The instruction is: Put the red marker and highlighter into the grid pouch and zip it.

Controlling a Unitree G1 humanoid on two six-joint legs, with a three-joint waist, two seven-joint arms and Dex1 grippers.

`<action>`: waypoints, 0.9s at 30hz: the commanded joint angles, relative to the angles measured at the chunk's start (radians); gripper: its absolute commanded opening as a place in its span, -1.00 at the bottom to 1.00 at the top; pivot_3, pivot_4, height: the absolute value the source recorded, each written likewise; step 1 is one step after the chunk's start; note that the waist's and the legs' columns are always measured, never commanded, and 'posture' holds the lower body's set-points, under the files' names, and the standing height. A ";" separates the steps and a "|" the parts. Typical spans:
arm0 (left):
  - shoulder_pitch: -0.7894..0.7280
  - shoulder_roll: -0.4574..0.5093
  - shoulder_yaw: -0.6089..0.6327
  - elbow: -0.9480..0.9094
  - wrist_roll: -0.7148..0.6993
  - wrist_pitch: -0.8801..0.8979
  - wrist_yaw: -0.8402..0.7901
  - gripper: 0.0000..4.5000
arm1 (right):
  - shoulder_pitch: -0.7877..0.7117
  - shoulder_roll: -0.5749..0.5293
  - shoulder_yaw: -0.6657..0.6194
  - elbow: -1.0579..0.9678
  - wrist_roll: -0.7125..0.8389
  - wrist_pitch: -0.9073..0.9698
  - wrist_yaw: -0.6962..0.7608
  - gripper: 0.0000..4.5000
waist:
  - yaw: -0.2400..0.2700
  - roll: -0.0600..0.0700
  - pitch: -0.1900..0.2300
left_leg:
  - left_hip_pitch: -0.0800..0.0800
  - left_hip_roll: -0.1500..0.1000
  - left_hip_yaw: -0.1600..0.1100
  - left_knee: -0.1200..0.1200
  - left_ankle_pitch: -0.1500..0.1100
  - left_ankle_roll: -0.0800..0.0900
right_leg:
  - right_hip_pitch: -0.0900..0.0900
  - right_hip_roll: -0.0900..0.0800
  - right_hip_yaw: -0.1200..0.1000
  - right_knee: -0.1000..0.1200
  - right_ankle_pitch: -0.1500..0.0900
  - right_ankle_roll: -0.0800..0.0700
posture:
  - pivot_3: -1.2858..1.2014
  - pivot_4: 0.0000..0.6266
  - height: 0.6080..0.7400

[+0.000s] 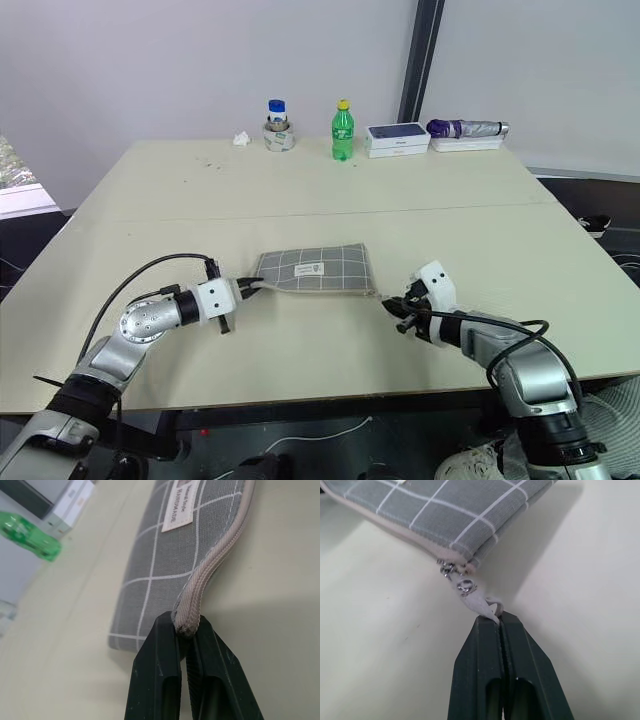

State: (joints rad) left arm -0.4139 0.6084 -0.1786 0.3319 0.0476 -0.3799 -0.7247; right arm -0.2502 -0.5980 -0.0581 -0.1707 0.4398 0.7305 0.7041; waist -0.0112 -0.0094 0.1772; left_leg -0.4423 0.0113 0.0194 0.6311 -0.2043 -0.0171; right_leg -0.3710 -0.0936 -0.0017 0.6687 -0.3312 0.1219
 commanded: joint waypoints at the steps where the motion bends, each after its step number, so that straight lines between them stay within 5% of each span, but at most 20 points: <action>1: 0.019 0.007 0.060 0.016 -0.070 0.010 -0.029 -0.52 | -0.006 -0.017 -0.019 -0.016 0.002 -0.028 0.016 -0.61 | -0.001 0.000 0.000 | 0.000 0.000 0.000 0.000 0.000 0.000 | 0.000 0.000 0.000 0.000 0.000 0.000 | 0.03 -0.52 1.00; 6: 0.123 -0.001 0.113 -0.124 -0.218 0.089 -0.102 0.65 | 0.032 -0.076 -0.017 -0.043 -0.002 -0.049 0.084 0.60 | 0.003 0.000 0.000 | 0.000 0.000 0.000 0.000 0.000 0.000 | 0.000 -0.001 0.000 0.000 0.000 0.000 | 0.03 -0.52 1.00; 8: 0.215 0.022 0.141 -0.233 -0.329 0.150 -0.179 0.66 | 0.058 -0.113 -0.035 -0.058 0.025 -0.054 0.144 0.98 | 0.000 0.000 0.000 | 0.000 0.000 -0.001 0.000 -0.001 0.001 | 0.001 -0.002 0.000 -0.001 0.000 0.000 | 0.03 -0.52 1.00; 12: 0.361 0.052 0.272 -0.337 -0.459 0.302 -0.160 0.66 | 0.081 -0.169 -0.104 -0.026 0.031 -0.138 0.203 0.98 | -0.003 0.000 0.000 | 0.001 0.001 -0.002 0.000 -0.001 0.001 | 0.001 -0.001 0.001 -0.002 0.000 0.000 | 0.03 -0.52 1.00; 20: 0.505 0.064 0.482 -0.417 -0.466 0.425 -0.019 0.66 | 0.173 -0.241 -0.198 0.051 -0.025 -0.303 0.260 0.98 | 0.008 0.000 0.000 | 0.003 0.001 -0.002 0.000 -0.001 0.002 | 0.005 -0.002 0.000 -0.003 0.001 -0.001 | 0.03 -0.52 1.00; 27: 0.586 0.090 0.586 -0.393 -0.542 0.495 -0.099 0.66 | 0.143 -0.272 -0.251 0.168 -0.025 -0.352 0.275 0.98 | -0.001 0.000 0.000 | 0.008 0.002 0.000 -0.001 -0.001 0.002 | 0.009 -0.002 0.001 -0.004 0.000 -0.001 | 0.03 -0.52 1.00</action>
State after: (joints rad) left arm 0.1867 0.6946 0.3754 -0.0558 -0.4808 0.1423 -0.8066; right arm -0.0845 -0.8711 -0.2980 0.0065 0.4111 0.4045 0.9795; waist -0.0124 -0.0096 0.1771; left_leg -0.4312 0.0134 0.0191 0.6298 -0.2058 -0.0151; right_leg -0.3594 -0.0952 -0.0011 0.6646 -0.3308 0.1205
